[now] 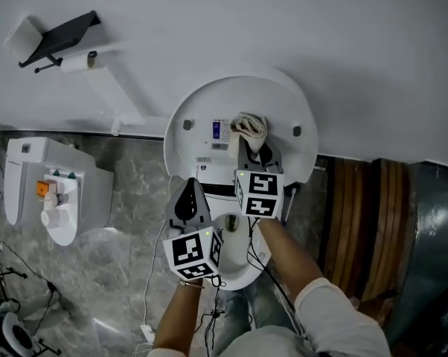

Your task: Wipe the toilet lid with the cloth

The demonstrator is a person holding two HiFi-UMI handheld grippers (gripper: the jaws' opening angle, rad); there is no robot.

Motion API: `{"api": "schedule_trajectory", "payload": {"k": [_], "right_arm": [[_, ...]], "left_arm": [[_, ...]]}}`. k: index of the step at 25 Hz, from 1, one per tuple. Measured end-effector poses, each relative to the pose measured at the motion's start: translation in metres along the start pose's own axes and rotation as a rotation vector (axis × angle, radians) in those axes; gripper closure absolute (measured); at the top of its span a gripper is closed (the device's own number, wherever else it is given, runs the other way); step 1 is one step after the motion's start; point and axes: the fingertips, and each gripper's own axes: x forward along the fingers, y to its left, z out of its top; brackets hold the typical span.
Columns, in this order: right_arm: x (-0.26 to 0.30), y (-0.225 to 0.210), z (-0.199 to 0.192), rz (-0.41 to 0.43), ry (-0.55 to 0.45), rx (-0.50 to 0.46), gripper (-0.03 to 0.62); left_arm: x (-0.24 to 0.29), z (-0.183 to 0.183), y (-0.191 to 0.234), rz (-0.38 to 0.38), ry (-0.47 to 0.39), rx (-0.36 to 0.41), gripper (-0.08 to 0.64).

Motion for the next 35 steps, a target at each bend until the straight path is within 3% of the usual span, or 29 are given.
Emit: {"api": "schedule_trajectory", "payload": {"k": [9, 14, 19, 22, 30, 35], "right_arm": [[-0.044, -0.105, -0.026, -0.177, 0.035, 0.048, 0.495], [-0.054, -0.111, -0.029, -0.188, 0.029, 0.031, 0.495], [-0.052, -0.112, -0.036, -0.195, 0.038, 0.050, 0.495], [-0.041, -0.075, -0.037, -0.123, 0.025, 0.046, 0.495], [0.008, 0.087, -0.044, 0.127, -0.007, -0.011, 0.495], [0.044, 0.158, -0.059, 0.249, -0.019, -0.033, 0.495]], "left_arm": [[0.031, -0.011, -0.095, -0.154, 0.020, 0.021, 0.566], [0.034, -0.023, -0.122, -0.197, 0.039, 0.029, 0.566], [0.026, -0.028, -0.108, -0.166, 0.036, 0.037, 0.566], [0.019, -0.029, -0.066, -0.083, 0.033, 0.020, 0.566], [-0.012, -0.037, 0.069, 0.134, 0.026, 0.013, 0.566], [-0.011, -0.053, 0.125, 0.202, 0.016, 0.052, 0.566]]}}
